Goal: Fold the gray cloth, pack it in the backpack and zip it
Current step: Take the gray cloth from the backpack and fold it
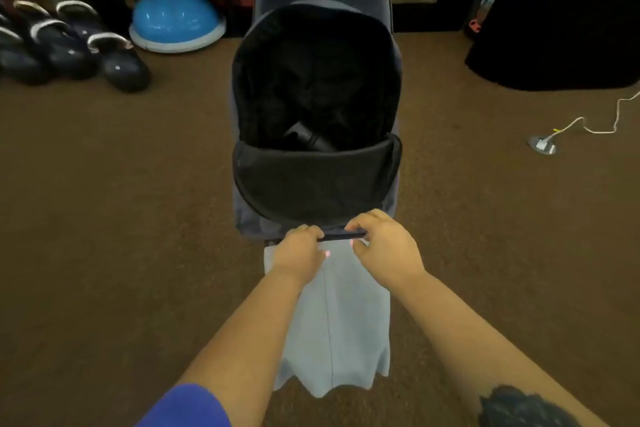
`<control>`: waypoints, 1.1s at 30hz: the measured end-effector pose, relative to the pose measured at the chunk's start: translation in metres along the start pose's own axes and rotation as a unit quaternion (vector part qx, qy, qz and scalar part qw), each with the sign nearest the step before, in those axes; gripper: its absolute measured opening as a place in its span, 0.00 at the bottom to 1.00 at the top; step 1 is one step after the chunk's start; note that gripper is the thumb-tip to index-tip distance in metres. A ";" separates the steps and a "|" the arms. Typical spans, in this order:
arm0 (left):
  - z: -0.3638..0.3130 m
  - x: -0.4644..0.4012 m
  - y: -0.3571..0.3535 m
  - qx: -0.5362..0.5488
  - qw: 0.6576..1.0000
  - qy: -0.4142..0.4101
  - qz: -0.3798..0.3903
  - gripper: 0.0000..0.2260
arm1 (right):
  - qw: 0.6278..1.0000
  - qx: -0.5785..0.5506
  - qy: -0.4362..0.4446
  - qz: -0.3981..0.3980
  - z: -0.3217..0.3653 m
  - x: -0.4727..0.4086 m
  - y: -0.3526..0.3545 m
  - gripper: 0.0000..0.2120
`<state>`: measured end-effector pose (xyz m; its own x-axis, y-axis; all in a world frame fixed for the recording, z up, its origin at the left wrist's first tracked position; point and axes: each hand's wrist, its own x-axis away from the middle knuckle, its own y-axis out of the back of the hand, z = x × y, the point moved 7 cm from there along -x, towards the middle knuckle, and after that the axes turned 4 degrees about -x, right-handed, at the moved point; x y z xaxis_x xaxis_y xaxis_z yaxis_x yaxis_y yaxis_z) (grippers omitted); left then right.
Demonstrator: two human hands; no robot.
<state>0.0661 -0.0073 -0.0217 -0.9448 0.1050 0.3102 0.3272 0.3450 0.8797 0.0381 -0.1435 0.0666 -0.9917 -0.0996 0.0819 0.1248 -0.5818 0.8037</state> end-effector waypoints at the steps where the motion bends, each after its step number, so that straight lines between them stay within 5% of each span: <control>1: 0.000 -0.002 -0.009 -0.017 1.000 0.011 0.023 0.24 | 1.000 0.001 -0.001 -0.001 -0.003 -0.001 -0.004 0.11; 6: 0.002 -0.005 -0.036 -0.111 0.991 0.045 0.054 0.32 | 1.000 -0.002 -0.025 0.009 -0.016 0.000 -0.015 0.12; 10: -0.004 -0.002 -0.038 -0.186 0.975 0.007 0.118 0.20 | 1.000 -0.004 -0.027 0.008 -0.018 0.002 -0.007 0.11; 19: -0.030 0.030 0.025 0.138 0.983 -0.006 0.120 0.08 | 0.999 0.005 -0.041 0.023 0.008 0.012 0.039 0.11; 26: -0.077 0.063 0.131 0.203 0.972 -0.099 0.068 0.08 | 1.000 -0.004 -0.013 0.027 0.055 0.023 0.099 0.15; 33: -0.131 0.111 0.257 0.209 0.957 -0.185 0.081 0.07 | 0.996 0.030 0.078 0.036 0.134 0.026 0.196 0.38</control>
<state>0.0471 -0.0292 0.2859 -0.8479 0.4853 0.2135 0.5086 0.6308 0.5860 0.0327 -0.1515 0.3050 -0.9627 -0.2656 0.0514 0.1880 -0.5203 0.8330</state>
